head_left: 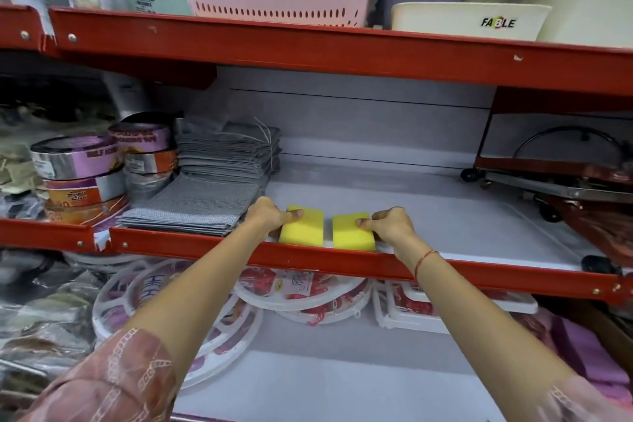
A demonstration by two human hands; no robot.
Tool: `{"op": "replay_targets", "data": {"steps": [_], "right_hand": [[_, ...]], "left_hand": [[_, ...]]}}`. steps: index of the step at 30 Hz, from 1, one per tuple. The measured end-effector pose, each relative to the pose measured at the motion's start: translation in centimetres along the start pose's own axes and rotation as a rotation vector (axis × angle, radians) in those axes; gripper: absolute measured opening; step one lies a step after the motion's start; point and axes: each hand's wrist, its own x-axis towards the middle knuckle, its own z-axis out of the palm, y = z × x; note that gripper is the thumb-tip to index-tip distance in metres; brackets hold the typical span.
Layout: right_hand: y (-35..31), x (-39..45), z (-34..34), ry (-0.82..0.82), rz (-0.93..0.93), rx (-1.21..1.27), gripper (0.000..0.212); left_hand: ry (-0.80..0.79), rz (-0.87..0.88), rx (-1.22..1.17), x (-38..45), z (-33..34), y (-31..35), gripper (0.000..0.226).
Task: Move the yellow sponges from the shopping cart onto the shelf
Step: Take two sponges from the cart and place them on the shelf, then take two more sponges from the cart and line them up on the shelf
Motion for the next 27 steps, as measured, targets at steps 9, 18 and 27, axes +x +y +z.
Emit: {"op": "replay_targets", "data": {"steps": [9,18,27], "right_hand": [[0.0,-7.2,0.5,0.162,-0.265,0.064,0.03],[7.2,-18.5,6.3,0.056,-0.229,0.255,0.01],[20.3,-26.8,14.1,-0.19,0.129,0.055,0.01]], "left_hand": [[0.155,0.313,-0.147,-5.3,-1.2,-2.0,0.036],[0.079,0.356,-0.241,-14.2,1.0,-12.5,0.024],[-0.124,-0.059,-0.137,-19.7,5.9,-28.3,0.03]]}}
